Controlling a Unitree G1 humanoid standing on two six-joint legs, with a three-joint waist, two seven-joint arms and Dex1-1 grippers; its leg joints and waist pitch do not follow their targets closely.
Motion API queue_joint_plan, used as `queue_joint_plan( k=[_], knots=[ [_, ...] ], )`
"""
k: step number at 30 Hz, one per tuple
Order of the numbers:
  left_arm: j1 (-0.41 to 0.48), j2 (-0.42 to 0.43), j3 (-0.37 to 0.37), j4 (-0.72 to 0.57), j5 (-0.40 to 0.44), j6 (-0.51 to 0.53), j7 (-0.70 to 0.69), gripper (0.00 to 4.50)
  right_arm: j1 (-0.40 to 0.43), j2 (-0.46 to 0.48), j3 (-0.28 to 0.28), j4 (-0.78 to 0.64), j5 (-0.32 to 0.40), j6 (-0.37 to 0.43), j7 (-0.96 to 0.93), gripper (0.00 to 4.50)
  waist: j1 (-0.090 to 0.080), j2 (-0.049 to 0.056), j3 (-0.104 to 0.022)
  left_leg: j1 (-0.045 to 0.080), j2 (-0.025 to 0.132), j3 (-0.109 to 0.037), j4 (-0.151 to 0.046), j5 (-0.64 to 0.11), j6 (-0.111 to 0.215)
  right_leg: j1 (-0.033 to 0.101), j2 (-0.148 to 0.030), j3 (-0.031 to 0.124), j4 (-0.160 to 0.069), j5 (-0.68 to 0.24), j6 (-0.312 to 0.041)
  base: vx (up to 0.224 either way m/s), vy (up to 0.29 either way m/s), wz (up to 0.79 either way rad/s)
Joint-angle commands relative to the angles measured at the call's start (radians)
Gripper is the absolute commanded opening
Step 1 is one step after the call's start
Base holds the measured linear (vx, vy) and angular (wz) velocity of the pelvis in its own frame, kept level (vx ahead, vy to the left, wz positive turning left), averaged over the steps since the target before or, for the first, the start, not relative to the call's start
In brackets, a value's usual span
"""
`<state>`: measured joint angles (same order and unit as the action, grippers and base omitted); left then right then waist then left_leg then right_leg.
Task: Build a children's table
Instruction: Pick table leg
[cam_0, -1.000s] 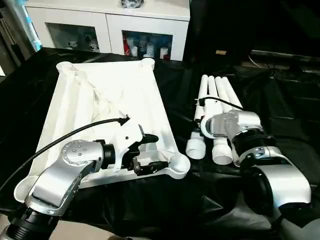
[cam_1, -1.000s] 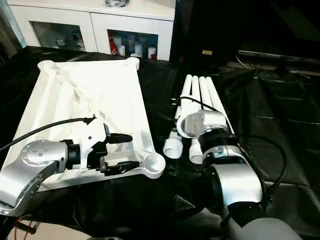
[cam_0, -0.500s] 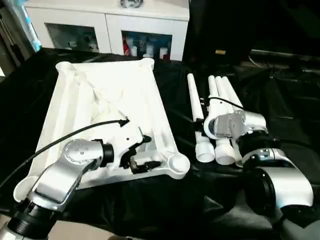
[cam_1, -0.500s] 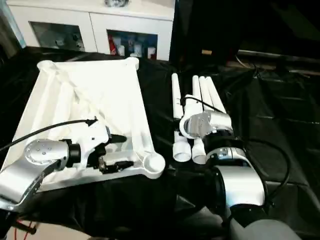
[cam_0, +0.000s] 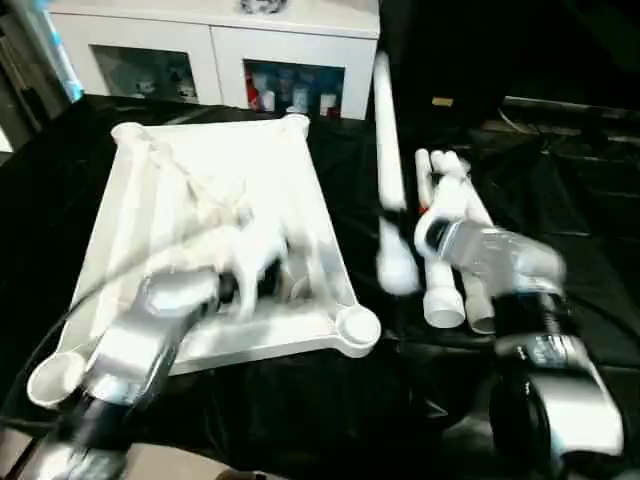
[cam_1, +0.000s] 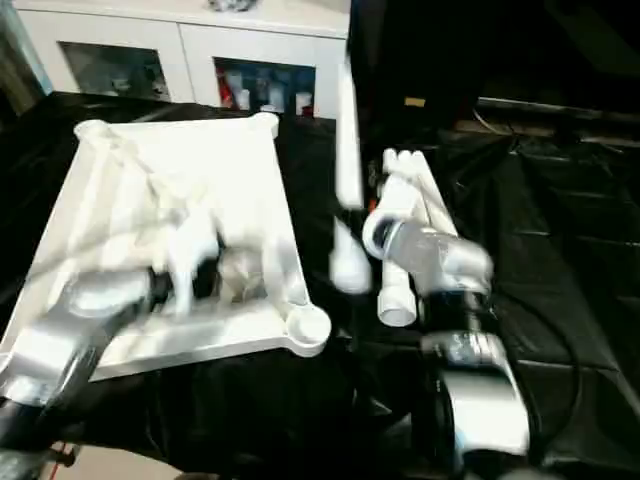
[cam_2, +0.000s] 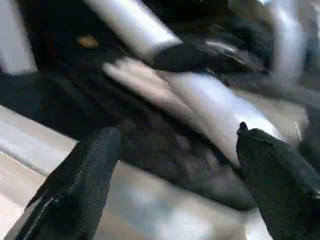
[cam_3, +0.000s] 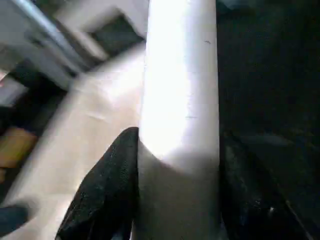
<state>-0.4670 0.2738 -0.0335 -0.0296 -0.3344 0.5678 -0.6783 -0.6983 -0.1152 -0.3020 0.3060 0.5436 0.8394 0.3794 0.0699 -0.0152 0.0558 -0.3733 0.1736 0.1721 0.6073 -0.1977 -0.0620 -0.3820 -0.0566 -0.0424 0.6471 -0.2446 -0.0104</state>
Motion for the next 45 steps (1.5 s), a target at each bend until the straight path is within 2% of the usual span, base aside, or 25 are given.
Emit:
queue_joint_plan(
  k=[1,2,3,4,5,6,9,11,12,15,16,19,20,21,23,24,27,31,32,38,39,40,41,42,45],
  knots=[
    [-0.029,-0.016,0.050,0.019,-0.056,0.040,0.044,4.18,0.020,-0.012,-0.001,-0.074,0.051,0.015,0.061,1.82,0.007,0.004,-0.073,0.013,0.049,-0.013,-0.060,-0.004,0.037,0.063,-0.078,0.050,-0.056,0.225,-0.267,0.000,0.000,0.00],
    [-0.069,-0.058,0.102,0.035,-0.133,0.088,0.070,4.18,0.061,-0.021,0.006,-0.154,0.089,-0.003,0.130,1.81,0.008,0.002,-0.074,0.011,0.048,-0.011,-0.060,-0.002,0.037,0.065,-0.077,0.049,-0.054,0.226,-0.270,0.000,0.000,0.00],
    [-0.129,-0.121,0.168,0.048,-0.249,0.152,0.099,4.18,0.115,-0.043,0.005,-0.268,0.168,0.034,0.215,1.81,0.015,-0.003,-0.074,0.011,0.047,-0.008,-0.056,-0.001,0.048,0.066,-0.079,0.051,-0.055,0.235,-0.277,0.000,0.000,0.00],
    [-0.129,-0.121,0.168,0.048,-0.249,0.152,0.099,4.18,0.115,-0.043,0.005,-0.268,0.168,0.034,0.215,1.81,0.024,-0.002,-0.075,0.013,0.050,-0.011,-0.056,0.002,0.063,0.062,-0.081,0.050,-0.056,0.234,-0.285,0.000,0.000,0.00],
    [-0.163,-0.162,0.198,0.054,-0.314,0.191,0.115,4.18,0.145,-0.059,0.009,-0.330,0.208,0.054,0.258,1.81,0.024,-0.005,-0.074,0.008,0.047,-0.011,-0.057,0.005,0.064,0.064,-0.079,0.049,-0.055,0.228,-0.286,0.000,0.000,0.00],
    [-0.172,-0.174,0.206,0.056,-0.334,0.203,0.120,4.18,0.153,-0.064,0.013,-0.345,0.216,0.056,0.270,1.81,0.028,-0.004,-0.073,0.010,0.048,-0.012,-0.055,0.012,0.070,0.062,-0.081,0.048,-0.057,0.216,-0.286,0.000,0.000,0.00],
    [-0.233,-0.262,0.258,0.071,-0.482,0.263,0.158,4.18,0.187,-0.083,0.026,-0.410,0.255,0.066,0.322,1.81,0.030,-0.005,-0.071,0.008,0.048,-0.011,-0.054,0.011,0.070,0.062,-0.082,0.049,-0.060,0.178,-0.284,0.000,0.000,0.00],
    [-0.244,-0.280,0.267,0.066,-0.518,0.277,0.159,4.18,0.192,-0.085,0.034,-0.418,0.254,0.065,0.327,1.81,0.027,-0.010,-0.068,0.006,0.045,-0.012,-0.056,-0.006,0.069,0.062,-0.081,0.048,-0.067,0.133,-0.278,0.000,0.000,0.00],
    [-0.246,-0.284,0.266,0.060,-0.528,0.288,0.155,4.18,0.196,-0.087,0.040,-0.424,0.253,0.063,0.329,1.81,0.028,-0.005,-0.068,0.007,0.045,-0.012,-0.056,-0.011,0.062,0.062,-0.082,0.049,-0.070,0.108,-0.270,0.000,0.000,0.00],
    [-0.243,-0.285,0.248,0.036,-0.514,0.318,0.151,4.18,0.210,-0.090,0.050,-0.450,0.267,0.068,0.334,1.81,0.025,-0.007,-0.068,0.010,0.047,-0.013,-0.058,-0.007,0.055,0.061,-0.079,0.049,-0.072,0.088,-0.242,0.000,0.000,0.00],
    [-0.237,-0.295,0.239,0.024,-0.510,0.334,0.166,4.18,0.218,-0.095,0.063,-0.463,0.271,0.071,0.340,1.81,0.025,-0.004,-0.068,0.009,0.048,-0.014,-0.058,0.000,0.053,0.060,-0.078,0.049,-0.071,0.097,-0.238,0.000,0.000,0.00],
    [-0.237,-0.303,0.241,0.015,-0.539,0.352,0.203,4.18,0.232,-0.112,0.099,-0.477,0.246,0.061,0.339,1.81,0.024,-0.006,-0.068,0.009,0.047,-0.015,-0.058,-0.001,0.049,0.061,-0.077,0.049,-0.072,0.107,-0.234,0.000,0.000,0.00],
    [-0.237,-0.303,0.241,0.015,-0.539,0.353,0.206,3.99,0.233,-0.114,0.103,-0.477,0.240,0.058,0.337,1.81,0.024,-0.005,-0.068,0.008,0.046,-0.015,-0.058,0.000,0.047,0.062,-0.078,0.049,-0.072,0.108,-0.233,0.000,0.000,0.00],
    [-0.237,-0.297,0.229,0.016,-0.514,0.347,0.239,3.88,0.236,-0.123,0.131,-0.480,0.200,0.039,0.323,1.81,0.024,-0.002,-0.068,0.008,0.047,-0.016,-0.058,-0.002,0.043,0.061,-0.077,0.048,-0.072,0.106,-0.230,0.000,0.000,0.00],
    [-0.240,-0.299,0.233,0.023,-0.508,0.347,0.269,3.88,0.237,-0.126,0.147,-0.483,0.180,0.031,0.312,1.81,0.022,-0.002,-0.067,0.008,0.047,-0.016,-0.059,-0.010,0.033,0.061,-0.077,0.049,-0.074,0.095,-0.221,0.000,0.000,0.00],
    [-0.253,-0.313,0.261,0.044,-0.500,0.342,0.343,3.67,0.240,-0.133,0.181,-0.496,0.144,0.018,0.298,1.81,0.022,-0.001,-0.067,0.009,0.047,-0.016,-0.060,-0.017,0.027,0.061,-0.077,0.049,-0.075,0.089,-0.219,0.000,0.000,0.00],
    [-0.274,-0.339,0.313,0.063,-0.512,0.353,0.424,3.38,0.237,-0.128,0.214,-0.497,0.099,-0.002,0.256,1.81,0.018,-0.004,-0.066,0.007,0.045,-0.018,-0.060,-0.019,0.017,0.064,-0.076,0.049,-0.076,0.093,-0.215,0.000,0.000,0.00],
    [-0.266,-0.336,0.287,0.044,-0.453,0.360,0.480,3.10,0.221,-0.113,0.251,-0.480,0.031,-0.048,0.189,1.81,0.019,-0.002,-0.068,0.009,0.047,-0.018,-0.060,-0.008,0.019,0.060,-0.076,0.050,-0.075,0.107,-0.206,0.000,0.000,0.00],
    [-0.265,-0.340,0.284,0.047,-0.439,0.355,0.506,2.99,0.218,-0.108,0.260,-0.473,0.016,-0.061,0.178,1.81,0.017,-0.006,-0.068,0.009,0.047,-0.017,-0.059,-0.006,0.019,0.060,-0.075,0.050,-0.075,0.112,-0.205,0.000,0.000,0.00],
    [-0.257,-0.366,0.298,0.059,-0.420,0.340,0.616,2.55,0.207,-0.086,0.283,-0.452,-0.011,-0.088,0.159,1.80,0.018,-0.007,-0.065,0.008,0.046,-0.017,-0.060,-0.020,0.026,0.060,-0.076,0.051,-0.077,0.094,-0.205,0.000,0.000,0.00],
    [-0.252,-0.369,0.295,0.053,-0.420,0.343,0.618,2.46,0.206,-0.086,0.286,-0.452,-0.011,-0.090,0.158,1.80,0.018,-0.017,-0.065,0.008,0.046,-0.016,-0.061,-0.021,0.029,0.061,-0.076,0.051,-0.078,0.089,-0.203,0.000,0.000,0.00],
    [-0.250,-0.372,0.293,0.049,-0.420,0.345,0.619,2.46,0.205,-0.085,0.289,-0.452,-0.011,-0.091,0.159,1.80,0.020,-0.011,-0.065,0.008,0.046,-0.017,-0.061,-0.014,0.030,0.060,-0.077,0.051,-0.076,0.089,-0.203,0.000,0.000,0.00],
    [-0.246,-0.374,0.290,0.043,-0.418,0.349,0.620,2.43,0.205,-0.084,0.293,-0.451,-0.012,-0.094,0.158,1.80,0.020,-0.010,-0.065,0.008,0.046,-0.017,-0.060,-0.014,0.030,0.059,-0.077,0.051,-0.076,0.088,-0.202,0.000,0.000,0.00],
    [-0.244,-0.375,0.288,0.039,-0.417,0.352,0.620,2.18,0.205,-0.083,0.295,-0.450,-0.013,-0.096,0.158,1.80,0.019,-0.011,-0.065,0.007,0.046,-0.016,-0.060,-0.015,0.030,0.060,-0.077,0.051,-0.076,0.091,-0.201,0.000,0.000,0.00],
    [-0.242,-0.381,0.288,0.031,-0.422,0.353,0.633,2.05,0.205,-0.082,0.301,-0.445,-0.017,-0.099,0.159,1.80,0.019,-0.011,-0.064,0.007,0.046,-0.017,-0.060,-0.015,0.031,0.059,-0.077,0.051,-0.076,0.092,-0.199,0.000,0.000,0.00]
  ],
)
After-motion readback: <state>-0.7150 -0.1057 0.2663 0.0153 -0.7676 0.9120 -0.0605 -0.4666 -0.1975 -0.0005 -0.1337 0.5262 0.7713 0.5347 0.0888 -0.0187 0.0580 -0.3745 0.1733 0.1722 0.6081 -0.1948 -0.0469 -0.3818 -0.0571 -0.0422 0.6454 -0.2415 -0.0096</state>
